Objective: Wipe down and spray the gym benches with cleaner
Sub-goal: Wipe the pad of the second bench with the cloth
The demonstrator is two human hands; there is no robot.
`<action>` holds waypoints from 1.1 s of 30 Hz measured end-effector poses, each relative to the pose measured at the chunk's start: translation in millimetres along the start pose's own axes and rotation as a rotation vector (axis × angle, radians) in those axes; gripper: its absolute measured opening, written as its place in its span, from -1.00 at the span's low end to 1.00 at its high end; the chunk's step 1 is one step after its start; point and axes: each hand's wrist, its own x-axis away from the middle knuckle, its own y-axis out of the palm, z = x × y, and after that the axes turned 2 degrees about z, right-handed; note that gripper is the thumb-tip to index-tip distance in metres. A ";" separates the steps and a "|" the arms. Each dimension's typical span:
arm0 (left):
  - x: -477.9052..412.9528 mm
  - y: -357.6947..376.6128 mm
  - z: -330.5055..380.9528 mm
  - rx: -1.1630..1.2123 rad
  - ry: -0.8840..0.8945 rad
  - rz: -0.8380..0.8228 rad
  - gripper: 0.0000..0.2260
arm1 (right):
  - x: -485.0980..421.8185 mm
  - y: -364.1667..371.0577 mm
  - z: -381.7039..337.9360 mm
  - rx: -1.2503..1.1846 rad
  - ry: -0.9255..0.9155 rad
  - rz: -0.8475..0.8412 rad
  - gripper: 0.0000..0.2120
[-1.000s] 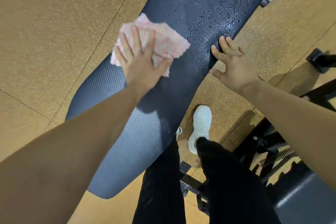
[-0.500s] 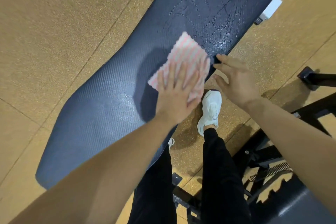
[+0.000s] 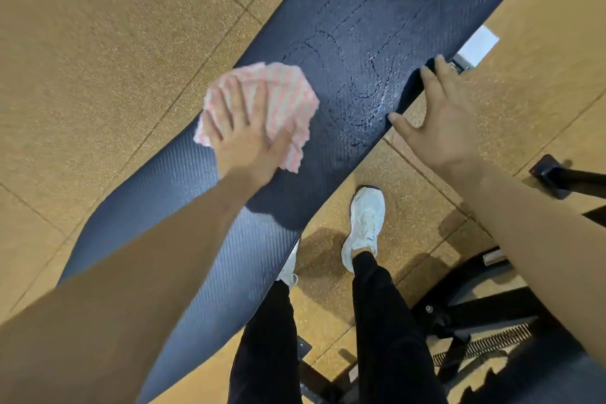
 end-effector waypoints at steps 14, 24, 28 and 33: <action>32.3 20.4 96.5 -0.027 0.189 -0.105 -0.21 | -47.9 -22.0 21.7 0.127 -0.046 -0.079 -0.01; 38.4 30.9 111.2 -0.052 0.262 -0.088 -0.30 | -45.3 -17.4 25.4 0.062 -0.051 -0.106 -0.03; -19.8 1.1 104.0 -0.072 0.149 -0.096 -0.24 | -48.0 -20.7 22.1 0.057 -0.039 -0.121 -0.03; -97.8 -33.9 90.8 -0.026 -0.012 -0.031 -0.25 | -49.7 -24.0 24.0 0.032 -0.056 -0.124 -0.04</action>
